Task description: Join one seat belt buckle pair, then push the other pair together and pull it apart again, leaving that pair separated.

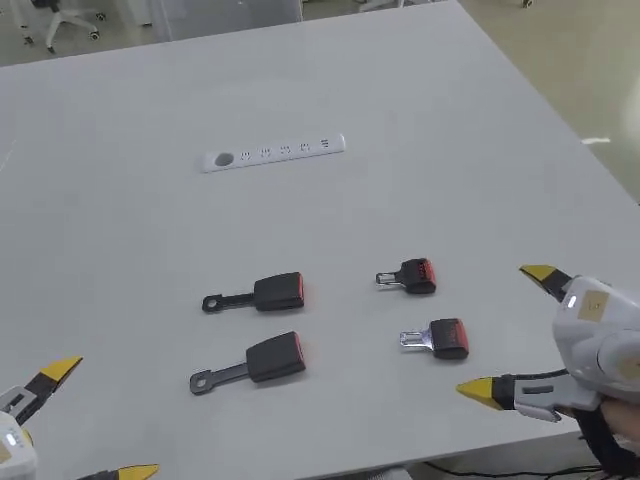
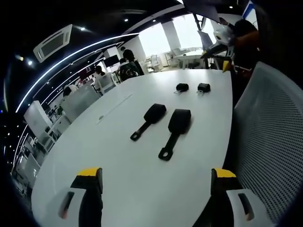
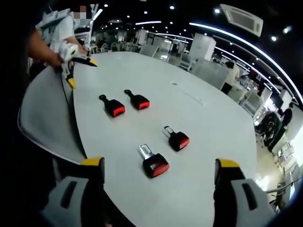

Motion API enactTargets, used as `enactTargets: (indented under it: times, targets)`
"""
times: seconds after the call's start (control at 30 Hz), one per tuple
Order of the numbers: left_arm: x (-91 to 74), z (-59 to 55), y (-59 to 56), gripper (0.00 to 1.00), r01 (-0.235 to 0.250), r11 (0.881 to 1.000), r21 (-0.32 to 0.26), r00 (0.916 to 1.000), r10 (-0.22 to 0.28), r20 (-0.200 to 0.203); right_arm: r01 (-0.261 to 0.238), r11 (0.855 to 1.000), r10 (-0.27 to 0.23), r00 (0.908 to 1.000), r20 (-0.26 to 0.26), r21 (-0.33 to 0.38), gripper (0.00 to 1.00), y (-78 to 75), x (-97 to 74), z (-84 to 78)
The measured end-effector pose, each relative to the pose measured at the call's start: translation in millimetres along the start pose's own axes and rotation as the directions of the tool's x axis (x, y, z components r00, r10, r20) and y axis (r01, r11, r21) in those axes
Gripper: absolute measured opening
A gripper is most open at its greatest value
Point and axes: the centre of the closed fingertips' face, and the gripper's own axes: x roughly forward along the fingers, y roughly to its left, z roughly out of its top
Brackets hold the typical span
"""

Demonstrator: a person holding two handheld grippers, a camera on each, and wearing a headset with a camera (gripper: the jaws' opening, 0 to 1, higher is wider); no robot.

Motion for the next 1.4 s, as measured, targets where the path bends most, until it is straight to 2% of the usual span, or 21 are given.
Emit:
enactTargets:
  times: [0.1, 0.2, 0.37, 0.5, 0.6, 0.67, 0.73, 0.8, 0.83, 0.9, 0.93, 1.0, 1.03, 1.07, 1.13, 1.2, 1.27, 1.3, 1.33, 1.37, 1.4]
  targets:
    - [1.4, 1.5, -3.9, 0.99, 0.021, 1.0, -0.017, 0.9997, -0.021, 0.011, 0.005, 1.0, -0.005, 1.0, 0.002, -0.016, 0.97, -3.2, -1.9, 3.1]
    - [1.4, 0.2, -0.8, 1.0, 0.01, 1.0, -0.019, 0.9999, -0.01, 0.004, -0.01, 0.999, 0.01, 0.9999, -0.012, -0.037, 0.95, -3.9, -5.2, 3.3]
    - [1.0, 1.2, 3.2, 1.0, 0.005, 0.999, -0.034, 1.0, -0.005, 0.003, -0.017, 0.999, 0.018, 0.9996, 0.02, -0.043, 1.0, -1.6, -7.0, 6.0]
    - [2.0, -2.6, 1.4, 1.0, 0.022, 0.999, -0.035, 0.9995, -0.023, -0.021, -0.013, 0.998, 0.013, 0.9999, 0.006, -0.06, 1.0, -1.9, -3.4, 1.6]
    - [2.2, -2.5, -4.0, 1.0, 0.047, 0.999, -0.019, 0.9978, -0.048, -0.046, -0.034, 0.998, 0.034, 0.9994, -0.009, -0.048, 1.0, -0.1, -0.3, -1.9]
    - [6.0, -3.2, -10.1, 1.0, 0.076, 0.994, -0.081, 0.9917, -0.084, -0.098, -0.049, 0.997, 0.048, 0.9987, -0.017, -0.062, 1.0, 1.4, 2.0, -2.1]
    - [13.4, 4.2, -16.7, 1.0, 0.115, 0.984, -0.136, 0.9857, -0.13, -0.107, -0.051, 0.994, 0.049, 0.9985, -0.024, -0.092, 1.0, -0.1, 5.1, -1.9]
    - [22.3, 11.3, -11.9, 1.0, 0.105, 0.99, -0.091, 0.9853, -0.116, -0.125, -0.061, 0.994, 0.059, 0.9979, -0.026, -0.093, 0.96, -1.3, 8.2, -3.2]
    - [26.5, 15.4, -9.5, 1.0, 0.114, 0.992, -0.06, 0.9865, -0.121, -0.111, -0.076, 0.993, 0.073, 0.9967, -0.034, -0.087, 0.92, 0.0, 9.3, -5.1]
    - [37.5, 26.8, -11.5, 1.0, 0.124, 0.991, -0.052, 0.987, -0.128, -0.097, -0.085, 0.992, 0.081, 0.9956, -0.048, -0.093, 0.86, -0.7, 11.7, -7.7]
    - [44.6, 32.4, -12.2, 0.98, 0.132, 0.99, -0.051, 0.9861, -0.136, -0.095, -0.106, 0.989, 0.102, 0.9936, -0.049, -0.105, 0.84, 1.5, 12.9, -8.0]
    - [55.9, 38.4, -9.8, 0.97, 0.137, 0.99, -0.039, 0.9858, -0.14, -0.092, -0.103, 0.985, 0.097, 0.9942, -0.046, -0.141, 0.75, -1.9, 13.7, -6.4]
    - [60.4, 39.6, -8.0, 0.96, 0.139, 0.99, -0.037, 0.9855, -0.142, -0.094, -0.114, 0.984, 0.109, 0.9932, -0.041, -0.134, 0.68, -0.8, 14.5, -5.4]
    - [64.8, 42.4, -8.4, 0.96, 0.144, 0.989, -0.047, 0.9847, -0.147, -0.093, -0.126, 0.983, 0.122, 0.9917, -0.04, -0.13, 0.69, -0.1, 16.7, -4.9]
    - [76.0, 49.5, -14.9, 0.93, 0.174, 0.983, -0.061, 0.9807, -0.179, -0.078, -0.124, 0.98, 0.12, 0.9922, -0.034, -0.153, 0.67, -4.0, 22.4, -2.2]
    - [88.0, 51.0, -23.8, 0.86, 0.217, 0.975, -0.036, 0.9695, -0.22, -0.108, -0.154, 0.978, 0.149, 0.9876, -0.05, -0.139, 0.62, -3.9, 29.5, -4.1]
    - [97.9, 52.4, -29.9, 0.78, 0.255, 0.967, 0.013, 0.9581, -0.25, -0.139, -0.19, 0.975, 0.182, 0.9808, -0.068, -0.117, 0.57, -1.8, 34.6, -6.8]
    - [106.9, 54.9, -33.7, 0.73, 0.276, 0.961, 0.019, 0.9518, -0.271, -0.145, -0.22, 0.972, 0.214, 0.9739, -0.077, -0.084, 0.52, 0.1, 38.5, -9.7]
    - [116.4, 58.4, -34.7, 0.72, 0.279, 0.96, 0.01, 0.9502, -0.275, -0.146, -0.253, 0.963, 0.246, 0.9661, -0.078, -0.09, 0.49, 3.3, 41.8, -11.0]
    - [121.9, 61.1, -37.8, 0.72, 0.298, 0.954, 0.011, 0.9448, -0.293, -0.146, -0.234, 0.966, 0.226, 0.9704, -0.085, -0.109, 0.48, -1.6, 48.0, -13.7]
    - [129.2, 63.5, -44.2, 0.72, 0.335, 0.942, 0.015, 0.9322, -0.329, -0.15, -0.267, 0.955, 0.255, 0.9618, -0.1, -0.129, 0.47, 2.5, 50.4, -16.8]
